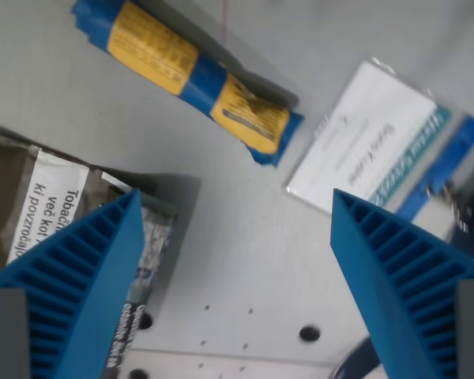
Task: Move above the blue bag
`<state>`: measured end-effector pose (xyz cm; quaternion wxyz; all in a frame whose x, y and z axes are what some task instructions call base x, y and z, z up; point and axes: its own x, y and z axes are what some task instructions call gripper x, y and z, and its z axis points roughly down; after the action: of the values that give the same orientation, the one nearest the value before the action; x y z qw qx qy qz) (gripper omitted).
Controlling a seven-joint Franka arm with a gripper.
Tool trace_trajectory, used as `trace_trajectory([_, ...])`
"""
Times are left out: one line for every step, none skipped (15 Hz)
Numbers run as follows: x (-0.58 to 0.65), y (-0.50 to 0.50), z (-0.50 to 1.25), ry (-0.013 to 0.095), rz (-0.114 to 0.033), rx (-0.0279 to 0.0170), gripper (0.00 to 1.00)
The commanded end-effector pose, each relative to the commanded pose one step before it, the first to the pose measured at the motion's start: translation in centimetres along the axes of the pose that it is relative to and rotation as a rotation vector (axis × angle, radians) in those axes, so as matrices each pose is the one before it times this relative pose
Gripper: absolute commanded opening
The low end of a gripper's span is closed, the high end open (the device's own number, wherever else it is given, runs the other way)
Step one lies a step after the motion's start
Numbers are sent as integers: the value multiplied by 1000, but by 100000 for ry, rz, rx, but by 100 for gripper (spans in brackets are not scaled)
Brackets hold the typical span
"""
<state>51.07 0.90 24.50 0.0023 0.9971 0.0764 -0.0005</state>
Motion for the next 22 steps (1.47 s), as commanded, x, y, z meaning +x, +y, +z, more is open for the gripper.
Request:
trace_trajectory([726,-359,793,3385,-33902,-1305,100])
trace_trajectory([223,-93,360,57,-3333,-77,100])
trace_trajectory([232,-87,366,-146,-3333,-1,100])
trace_trajectory([239,-80,369,189,-3333,-37,100])
trace_trajectory([245,-69,367,-280,-3333,32,100])
trace_trajectory([249,-57,363,-126,-3333,34,100])
trace_trajectory([251,-46,358,-165,-3333,114,100])
trace_trajectory([256,-34,351,-79,-3333,88,100])
trace_trajectory([259,-22,346,-149,-3333,75,100])
trace_trajectory([262,-13,341,-234,-3333,194,100])
trace_trajectory([261,-2,334,-86,-2291,58,100])
trace_trajectory([260,10,329,-417,-3223,238,100])
trace_trajectory([254,24,321,-47,-2014,123,100])
trace_trajectory([245,39,312,-318,-1622,194,100])
trace_trajectory([231,49,302,68,-2216,2,100])
trace_trajectory([214,54,294,144,-1276,43,100])
trace_trajectory([192,55,282,89,-782,-46,100])
trace_trajectory([166,54,267,70,-384,-82,100])
trace_trajectory([142,51,246,170,-466,-158,100])
trace_trajectory([119,43,224,237,-147,-182,100])
trace_trajectory([100,34,199,141,-187,-141,100])
trace_trajectory([85,24,174,-17,471,-22,100])
